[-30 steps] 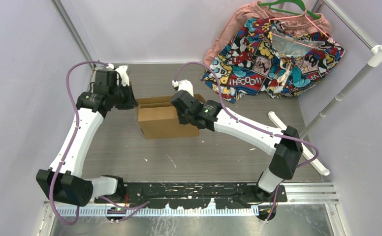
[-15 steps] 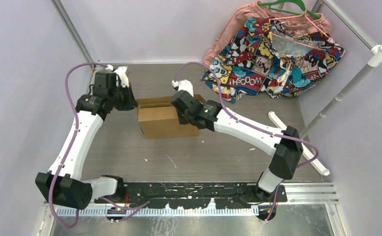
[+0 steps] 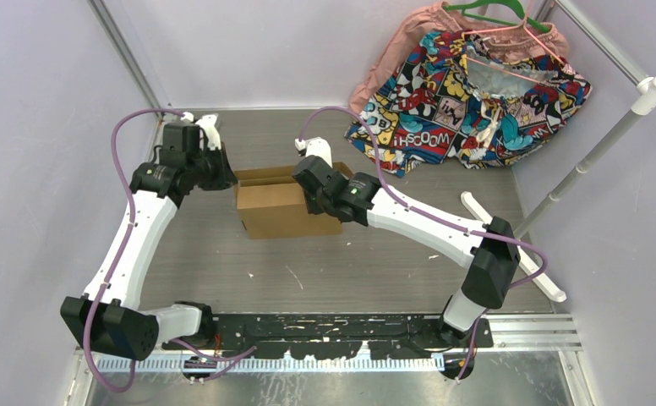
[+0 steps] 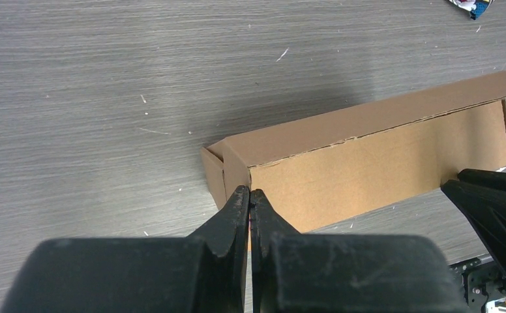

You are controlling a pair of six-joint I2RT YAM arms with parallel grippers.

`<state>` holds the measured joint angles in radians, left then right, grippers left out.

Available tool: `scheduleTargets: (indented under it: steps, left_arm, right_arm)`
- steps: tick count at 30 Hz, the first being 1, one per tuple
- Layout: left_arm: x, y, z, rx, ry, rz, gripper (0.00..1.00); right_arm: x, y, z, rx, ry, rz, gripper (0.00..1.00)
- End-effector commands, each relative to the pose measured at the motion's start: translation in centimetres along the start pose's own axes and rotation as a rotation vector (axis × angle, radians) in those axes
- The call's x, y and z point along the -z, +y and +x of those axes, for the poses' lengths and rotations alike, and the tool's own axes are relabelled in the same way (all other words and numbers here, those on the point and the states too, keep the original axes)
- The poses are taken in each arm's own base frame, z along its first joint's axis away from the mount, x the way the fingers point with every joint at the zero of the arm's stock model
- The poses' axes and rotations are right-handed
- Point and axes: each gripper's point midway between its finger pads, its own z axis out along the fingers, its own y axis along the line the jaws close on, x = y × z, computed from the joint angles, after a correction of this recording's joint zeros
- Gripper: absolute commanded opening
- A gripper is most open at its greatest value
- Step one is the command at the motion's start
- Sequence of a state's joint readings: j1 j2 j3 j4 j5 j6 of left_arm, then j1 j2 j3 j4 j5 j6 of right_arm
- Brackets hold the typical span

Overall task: Fold the paper box
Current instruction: Close the paper box at the center of the board.

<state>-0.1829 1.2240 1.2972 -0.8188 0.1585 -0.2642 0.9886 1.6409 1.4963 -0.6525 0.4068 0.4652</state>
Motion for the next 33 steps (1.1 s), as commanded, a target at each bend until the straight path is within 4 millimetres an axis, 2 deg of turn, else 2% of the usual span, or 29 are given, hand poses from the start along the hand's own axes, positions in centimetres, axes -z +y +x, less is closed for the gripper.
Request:
scheduleTargets:
  steps: [1, 18, 33]
  left_arm:
    - [0.5, -1.8, 1.0, 0.024, 0.038, 0.073, 0.03]
    - [0.3, -2.1, 2.9, 0.037, 0.073, 0.084, 0.02]
    - [1.2, -1.3, 2.0, 0.016, 0.053, 0.031, 0.00]
  right_arm:
    - [-1.0, 0.5, 1.0, 0.010, 0.035, 0.002, 0.26]
    - [-1.3, 0.6, 1.1, -0.005, 0.035, 0.006, 0.26]
    - [-1.3, 0.6, 1.4, -0.014, 0.043, 0.003, 0.25]
